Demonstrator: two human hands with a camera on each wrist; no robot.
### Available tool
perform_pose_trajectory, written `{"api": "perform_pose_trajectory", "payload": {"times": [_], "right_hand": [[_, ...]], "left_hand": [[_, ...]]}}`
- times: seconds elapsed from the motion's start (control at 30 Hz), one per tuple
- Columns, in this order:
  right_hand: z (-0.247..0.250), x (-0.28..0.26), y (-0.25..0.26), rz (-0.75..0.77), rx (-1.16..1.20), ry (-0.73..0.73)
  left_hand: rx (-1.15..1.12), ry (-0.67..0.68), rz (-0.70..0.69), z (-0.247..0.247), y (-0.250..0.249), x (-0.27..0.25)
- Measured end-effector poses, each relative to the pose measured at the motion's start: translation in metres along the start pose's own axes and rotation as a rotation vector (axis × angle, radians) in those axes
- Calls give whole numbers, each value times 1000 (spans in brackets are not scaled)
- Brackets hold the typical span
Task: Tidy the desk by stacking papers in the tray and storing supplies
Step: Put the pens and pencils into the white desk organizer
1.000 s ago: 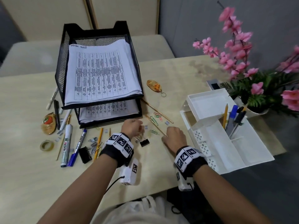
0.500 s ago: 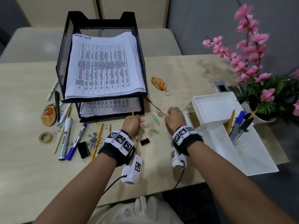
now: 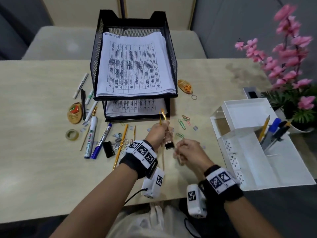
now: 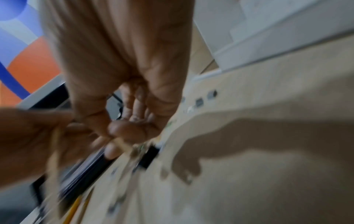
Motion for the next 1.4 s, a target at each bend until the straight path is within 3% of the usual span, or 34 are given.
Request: {"api": "perform_pose_trajectory", "payload": {"times": [0.1, 0.23, 0.37, 0.47, 0.53, 0.7, 0.8, 0.9, 1.03, 1.13, 1.23, 1.3, 1.4], "right_hand": [[-38, -1, -2, 29, 25, 117], [-75, 10, 14, 98, -131, 62], [-127, 15, 30, 204, -578, 66], [-153, 12, 27, 143, -851, 122], [-159, 9, 27, 125, -936, 98], [-150, 9, 30, 77, -950, -35], [-143, 4, 41, 115, -784, -150], [-159, -4, 55, 223, -525, -110], [-195, -5, 65, 253, -370, 110], [-199, 3, 55, 207, -287, 82], [-195, 10, 42, 159, -579, -17], [-199, 7, 40, 122, -824, 13], [-205, 5, 36, 79, -932, 57]], "left_hand": [[-28, -78, -131, 18, -1, -6], [-64, -364, -293, 89, -6, -22], [-155, -473, -258, 161, -8, -36], [-94, -543, -174, 198, -7, -43], [-96, -531, -106, 213, -3, -43], [-161, -342, 29, 213, 7, -40], [-222, -196, 51, 201, 13, -42], [-254, 1, 36, 184, 15, -40], [-236, -48, -37, 182, 12, -40], [-305, -152, -112, 197, 4, -46], [-277, -283, -155, 221, 0, -49], [-200, -310, -160, 228, 0, -49], [-136, -368, -118, 230, 5, -51]]}}
Point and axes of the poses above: each hand's wrist, its own x-axis towards the middle knuckle, its own z-axis out of the back of the hand, y = z × x, the point moved 6 cm from there along x, towards the middle knuckle, and after that the axes turned 11 degrees about z, right-handed, at the moved point
